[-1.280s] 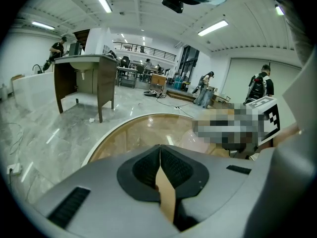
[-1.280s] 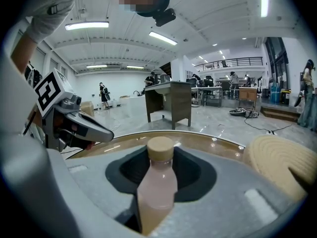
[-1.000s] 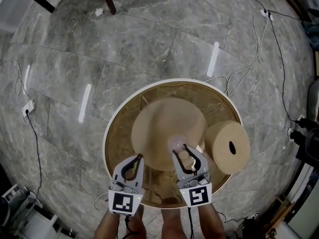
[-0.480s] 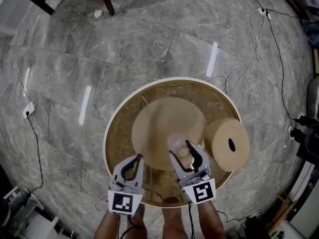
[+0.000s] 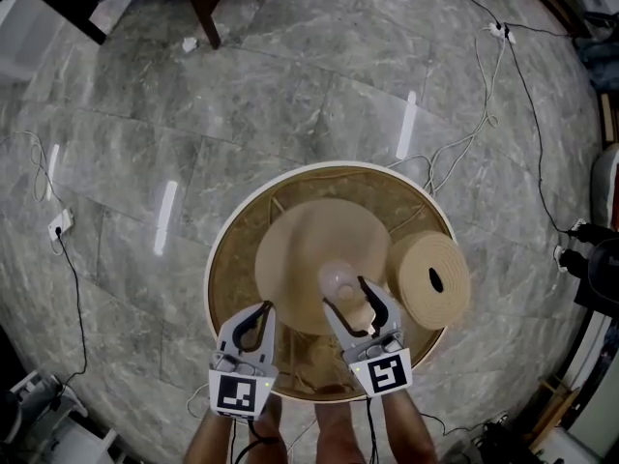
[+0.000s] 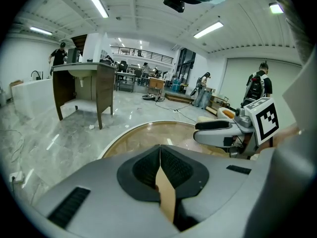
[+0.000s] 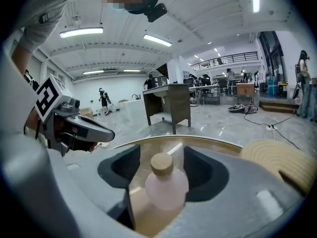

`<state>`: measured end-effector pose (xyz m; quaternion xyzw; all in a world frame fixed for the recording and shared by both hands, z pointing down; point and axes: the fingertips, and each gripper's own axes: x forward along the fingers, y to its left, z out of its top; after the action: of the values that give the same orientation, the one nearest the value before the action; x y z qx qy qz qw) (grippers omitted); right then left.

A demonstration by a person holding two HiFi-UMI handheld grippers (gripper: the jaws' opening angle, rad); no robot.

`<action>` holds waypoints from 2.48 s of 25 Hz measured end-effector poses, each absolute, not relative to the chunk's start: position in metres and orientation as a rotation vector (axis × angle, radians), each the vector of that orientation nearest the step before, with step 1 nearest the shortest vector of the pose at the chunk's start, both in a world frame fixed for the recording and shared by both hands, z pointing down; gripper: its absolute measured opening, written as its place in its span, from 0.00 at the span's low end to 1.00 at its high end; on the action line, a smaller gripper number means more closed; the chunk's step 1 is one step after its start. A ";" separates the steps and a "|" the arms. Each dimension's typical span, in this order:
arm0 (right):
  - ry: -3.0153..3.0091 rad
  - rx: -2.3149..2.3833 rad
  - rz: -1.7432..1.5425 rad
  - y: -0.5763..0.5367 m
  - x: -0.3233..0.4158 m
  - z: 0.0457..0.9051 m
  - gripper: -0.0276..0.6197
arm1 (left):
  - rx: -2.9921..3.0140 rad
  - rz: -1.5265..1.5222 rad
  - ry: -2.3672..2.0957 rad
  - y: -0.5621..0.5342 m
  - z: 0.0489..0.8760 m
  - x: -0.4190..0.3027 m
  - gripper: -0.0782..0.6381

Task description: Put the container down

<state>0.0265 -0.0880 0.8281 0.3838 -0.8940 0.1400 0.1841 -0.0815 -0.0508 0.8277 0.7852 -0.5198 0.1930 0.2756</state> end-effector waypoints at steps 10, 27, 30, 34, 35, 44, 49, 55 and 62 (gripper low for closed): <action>-2.559 1.041 0.432 -0.095 0.029 0.753 0.46 | 2.182 0.501 -1.428 -0.070 0.744 -0.072 0.14; -2.496 1.249 0.351 -0.101 0.069 0.579 0.27 | 2.423 0.533 -1.434 -0.074 0.561 -0.054 0.14; -2.483 1.278 0.334 -0.100 0.072 0.547 0.23 | 2.449 0.521 -1.441 -0.077 0.529 -0.053 0.14; -2.467 1.318 0.294 -0.097 0.075 0.511 0.19 | 2.475 0.503 -1.441 -0.078 0.491 -0.049 0.14; -2.461 1.329 0.277 -0.096 0.075 0.501 0.18 | 2.484 0.498 -1.440 -0.078 0.481 -0.048 0.14; -2.447 1.444 0.186 -0.075 0.079 0.413 0.09 | 2.541 0.438 -1.429 -0.057 0.398 -0.048 0.14; -2.436 1.514 0.145 -0.051 0.081 0.367 0.05 | 2.579 0.405 -1.429 -0.037 0.360 -0.050 0.14; -2.451 1.559 0.103 -0.020 0.079 0.323 0.05 | 2.629 0.367 -1.438 -0.015 0.321 -0.056 0.14; -2.444 1.626 0.051 0.018 0.074 0.294 0.05 | 2.677 0.346 -1.429 0.016 0.298 -0.069 0.14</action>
<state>0.0744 0.0179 0.2944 0.5509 -0.8281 0.0174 0.1025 -0.0694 0.0155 0.2978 0.8757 -0.4674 0.1132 0.0437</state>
